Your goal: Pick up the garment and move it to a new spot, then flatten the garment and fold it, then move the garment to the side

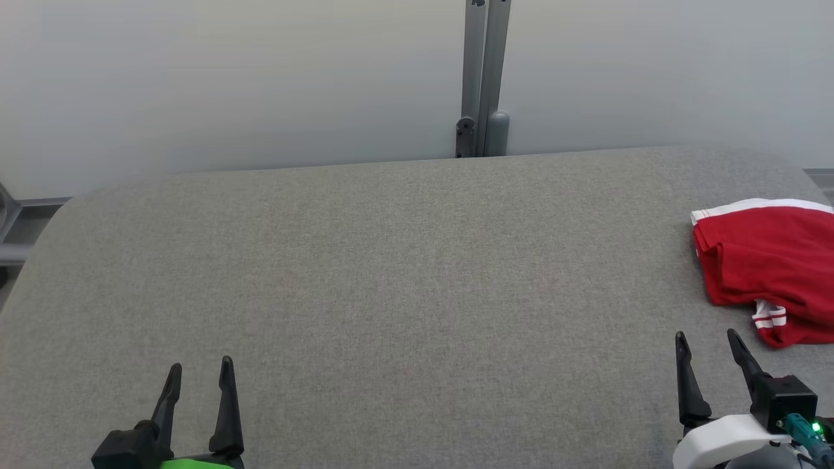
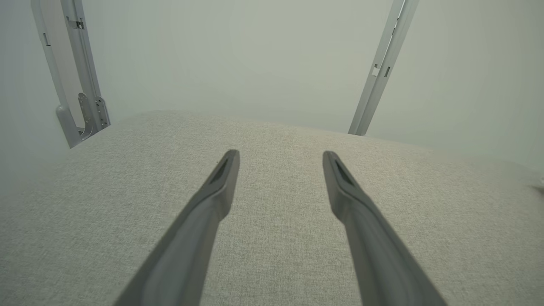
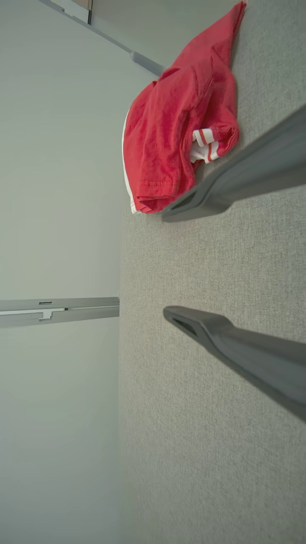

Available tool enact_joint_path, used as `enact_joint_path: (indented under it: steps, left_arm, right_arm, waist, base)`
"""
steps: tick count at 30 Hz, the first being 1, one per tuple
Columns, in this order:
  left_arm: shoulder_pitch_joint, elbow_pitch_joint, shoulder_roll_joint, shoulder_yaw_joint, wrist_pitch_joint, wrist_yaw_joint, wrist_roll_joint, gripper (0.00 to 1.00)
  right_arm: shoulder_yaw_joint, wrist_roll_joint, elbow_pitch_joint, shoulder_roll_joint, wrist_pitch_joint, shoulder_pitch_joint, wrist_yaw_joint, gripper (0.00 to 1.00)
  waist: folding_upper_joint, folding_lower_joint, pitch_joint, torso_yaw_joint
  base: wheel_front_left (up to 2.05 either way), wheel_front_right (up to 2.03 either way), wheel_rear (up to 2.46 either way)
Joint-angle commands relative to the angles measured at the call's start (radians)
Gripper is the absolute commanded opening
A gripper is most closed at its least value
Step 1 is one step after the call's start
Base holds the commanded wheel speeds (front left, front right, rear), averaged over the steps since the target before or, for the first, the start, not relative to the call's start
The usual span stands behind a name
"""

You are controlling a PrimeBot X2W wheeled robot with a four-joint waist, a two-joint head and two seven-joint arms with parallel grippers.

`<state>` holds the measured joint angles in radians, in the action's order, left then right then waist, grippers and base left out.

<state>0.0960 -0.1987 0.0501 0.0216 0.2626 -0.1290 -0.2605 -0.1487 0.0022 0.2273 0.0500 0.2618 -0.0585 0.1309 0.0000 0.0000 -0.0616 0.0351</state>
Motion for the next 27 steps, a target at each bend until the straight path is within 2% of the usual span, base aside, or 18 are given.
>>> enact_joint_path:
  steps: [1,3,4,7,27]
  left_arm:
    - [-0.012,-0.012,0.002,0.003,0.002,-0.003,-0.005,1.00]
    - [-0.019,-0.022,0.002,-0.003,0.002,-0.003,-0.005,1.00]
    - [-0.001,-0.026,-0.001,-0.003,0.000,0.000,-0.003,0.00]
    - [0.015,-0.053,-0.005,-0.006,-0.006,0.000,-0.004,0.00]
    - [-0.044,-0.050,-0.003,0.020,-0.100,0.000,-0.347,0.00]
  right_arm:
    - [0.002,-0.003,0.005,0.002,0.004,0.005,0.000,1.00]
    - [0.002,-0.005,0.011,0.002,0.004,0.015,0.000,1.00]
    - [0.002,-0.003,0.013,-0.001,0.000,0.003,0.000,0.00]
    - [0.001,-0.002,0.041,-0.009,-0.003,-0.006,0.000,0.00]
    - [0.008,0.408,0.034,-0.006,-0.100,0.042,0.000,0.00]
  waist:
    - [0.0000,0.0000,-0.002,-0.009]
    - [0.0000,0.0000,-0.004,-0.011]
    - [0.0000,0.0000,-0.003,-0.011]
    - [0.0000,0.0000,-0.003,-0.011]
    - [0.0000,0.0000,0.008,-0.015]
  base:
    - [0.00,0.00,0.00]
    - [0.00,0.00,0.00]
    - [0.00,0.00,0.00]
    - [0.00,0.00,0.00]
    - [0.00,0.00,0.00]
